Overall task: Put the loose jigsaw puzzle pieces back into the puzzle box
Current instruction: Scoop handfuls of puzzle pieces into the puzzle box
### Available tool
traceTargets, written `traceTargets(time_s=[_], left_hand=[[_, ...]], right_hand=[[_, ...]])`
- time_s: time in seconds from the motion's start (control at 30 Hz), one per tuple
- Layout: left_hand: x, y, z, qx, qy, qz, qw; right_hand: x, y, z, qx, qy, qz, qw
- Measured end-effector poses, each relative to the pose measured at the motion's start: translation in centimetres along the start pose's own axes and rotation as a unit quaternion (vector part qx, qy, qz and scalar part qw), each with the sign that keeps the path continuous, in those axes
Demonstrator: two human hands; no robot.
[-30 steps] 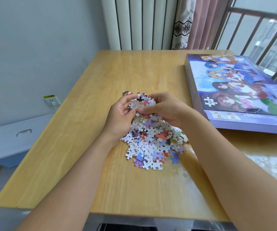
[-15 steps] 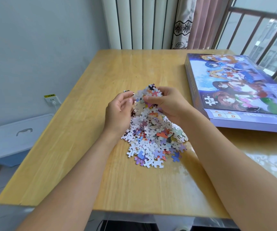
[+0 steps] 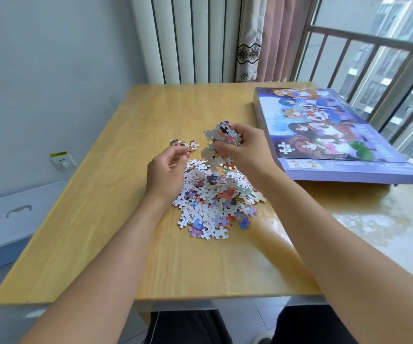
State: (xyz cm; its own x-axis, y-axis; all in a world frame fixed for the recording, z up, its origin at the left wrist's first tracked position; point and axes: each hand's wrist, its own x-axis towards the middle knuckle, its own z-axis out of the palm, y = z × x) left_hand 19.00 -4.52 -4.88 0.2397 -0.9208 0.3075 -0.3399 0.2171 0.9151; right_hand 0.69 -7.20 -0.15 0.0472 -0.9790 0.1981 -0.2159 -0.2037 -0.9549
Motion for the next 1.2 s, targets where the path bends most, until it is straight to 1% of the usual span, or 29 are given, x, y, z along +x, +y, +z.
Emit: traceTargets(time_s=[0.03,0.1,0.17,0.23,0.3,0.37,0.5,0.63,0.67,0.73,0.8,0.87,0.97,1.03,1.13,1.2], left_hand=[[-0.2,0.2,0.0,0.004,0.0,0.005,1.0],[-0.4,0.3,-0.1,0.018,0.007,0.019,1.0],[-0.9,0.6,-0.1,0.033,0.016,0.045,0.998],[-1.4,0.9,-0.1,0.056,0.028,0.084,0.994],[-2.0,1.3,0.0,0.078,0.034,0.134,0.987],[-2.4,1.8,0.3,0.092,0.023,0.163,0.982],[-2.9,3.4,1.6,0.148,-0.04,0.2,0.968],[-3.5,5.9,4.4,0.183,-0.116,0.224,0.95],[-3.5,6.4,5.4,0.198,-0.144,0.223,0.944],[-3.5,7.7,7.8,0.247,-0.209,0.224,0.919],[-3.4,9.1,10.3,0.278,-0.247,0.217,0.903],[-3.0,10.1,12.2,0.277,-0.241,0.212,0.906],[-2.2,11.3,14.1,0.266,-0.172,0.196,0.928],[-1.5,11.8,14.8,0.253,-0.144,0.178,0.94],[-1.1,12.2,14.9,0.235,-0.141,0.169,0.947],[-1.0,12.5,15.0,0.225,-0.133,0.175,0.949]], right_hand=[[-0.4,-0.5,-0.5,0.021,0.01,0.011,1.0],[-0.9,-1.2,-1.0,0.094,0.007,0.069,0.993],[-2.0,-2.2,-1.7,0.177,-0.006,0.146,0.973],[-2.9,-2.8,-2.4,0.232,-0.026,0.198,0.952],[-4.2,-2.9,-3.2,0.266,-0.051,0.226,0.936],[-5.6,-2.7,-4.1,0.28,-0.064,0.239,0.927],[-8.5,-1.8,-6.2,0.273,-0.08,0.256,0.924],[-11.2,-0.4,-9.0,0.242,-0.059,0.279,0.928],[-11.7,-0.1,-9.7,0.235,-0.054,0.287,0.927],[-12.4,0.3,-11.7,0.232,-0.031,0.306,0.923],[-12.8,0.4,-13.8,0.244,-0.005,0.325,0.914],[-12.8,0.5,-15.5,0.259,0.02,0.346,0.902],[-12.3,0.8,-17.5,0.31,0.069,0.375,0.871],[-11.5,0.9,-18.3,0.346,0.095,0.377,0.854],[-9.7,0.4,-18.8,0.375,0.123,0.367,0.843],[-8.4,0.1,-18.9,0.375,0.131,0.363,0.843]])
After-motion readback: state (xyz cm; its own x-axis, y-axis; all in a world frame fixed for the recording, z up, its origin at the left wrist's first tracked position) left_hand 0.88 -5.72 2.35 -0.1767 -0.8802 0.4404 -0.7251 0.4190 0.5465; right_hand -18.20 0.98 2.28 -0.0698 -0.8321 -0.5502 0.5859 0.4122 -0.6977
